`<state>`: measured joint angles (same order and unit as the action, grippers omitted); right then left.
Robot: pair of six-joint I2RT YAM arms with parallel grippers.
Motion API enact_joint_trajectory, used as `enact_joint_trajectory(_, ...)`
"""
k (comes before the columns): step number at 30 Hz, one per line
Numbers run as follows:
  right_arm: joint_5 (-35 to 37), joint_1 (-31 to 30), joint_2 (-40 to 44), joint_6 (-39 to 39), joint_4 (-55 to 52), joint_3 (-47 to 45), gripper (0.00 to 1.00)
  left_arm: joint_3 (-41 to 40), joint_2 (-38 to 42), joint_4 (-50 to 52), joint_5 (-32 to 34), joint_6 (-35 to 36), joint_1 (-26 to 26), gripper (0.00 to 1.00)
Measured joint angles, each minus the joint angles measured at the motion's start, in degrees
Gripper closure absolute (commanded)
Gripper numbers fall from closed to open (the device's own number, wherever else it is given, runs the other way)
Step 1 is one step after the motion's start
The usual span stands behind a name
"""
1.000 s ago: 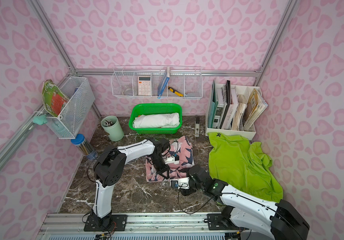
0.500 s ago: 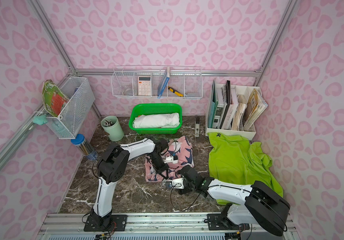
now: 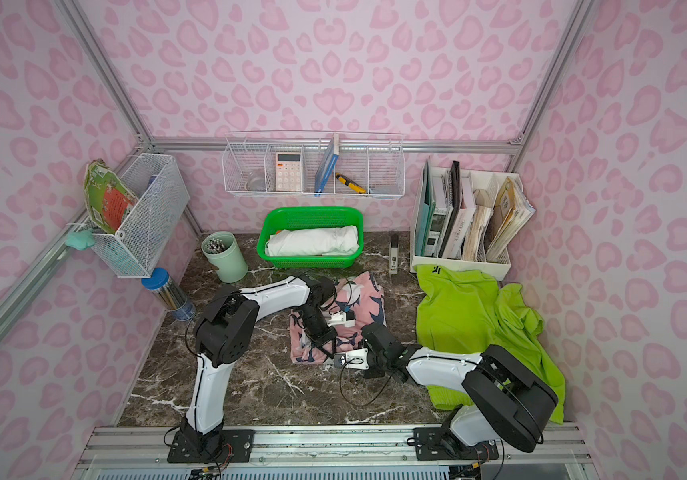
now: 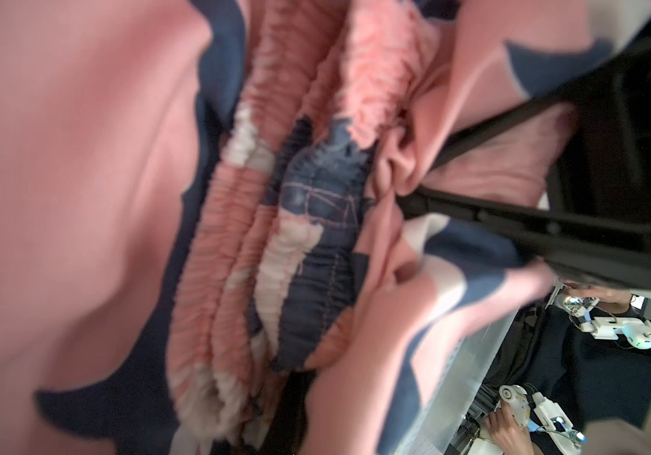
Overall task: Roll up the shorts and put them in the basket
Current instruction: Roll the shorts at the center of the board.
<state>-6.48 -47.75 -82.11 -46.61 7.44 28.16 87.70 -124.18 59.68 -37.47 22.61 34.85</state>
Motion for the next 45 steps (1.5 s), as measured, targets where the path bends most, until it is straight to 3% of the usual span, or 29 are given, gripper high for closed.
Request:
enact_joint_trajectory(5, -3.0, 1.6, 0.0, 0.5, -2.1, 1.2, 1.00, -2.3, 2.6, -2.6, 0.5, -1.2, 0.0, 0.71)
enact_joint_trajectory(11, -10.6, 6.2, 2.1, 3.7, -7.3, 4.1, 1.00, -11.3, 12.9, -11.6, 2.6, -4.7, -0.1, 0.44)
enact_joint_trajectory(18, -17.3, 9.6, 1.7, 5.3, -15.6, 8.8, 1.00, -14.6, 18.4, -17.5, 4.8, -6.7, -0.2, 0.29)
enact_joint_trajectory(19, -18.1, 10.0, 1.4, 5.6, -16.9, 9.4, 1.00, -15.1, 18.9, -17.9, 5.2, -7.4, -0.2, 0.14)
enact_joint_trajectory(21, -19.5, 10.6, 0.8, 5.9, -19.1, 10.2, 1.00, -16.3, 20.0, -18.7, 5.7, -7.4, -0.2, 0.01)
enact_joint_trajectory(33, -26.9, 13.8, -0.6, 7.4, -26.2, 13.9, 1.00, -24.6, 34.6, -26.3, 13.5, -10.1, -0.6, 0.01)
enact_joint_trajectory(40, -30.5, 16.0, -7.6, 9.3, -31.7, 20.0, 1.00, -30.9, 45.3, -33.6, 21.3, -8.3, -0.4, 0.01)
enact_joint_trajectory(45, -32.6, 17.0, -14.6, 11.3, -36.9, 25.8, 1.00, -32.3, 48.6, -35.6, 26.0, -5.8, 2.2, 0.01)
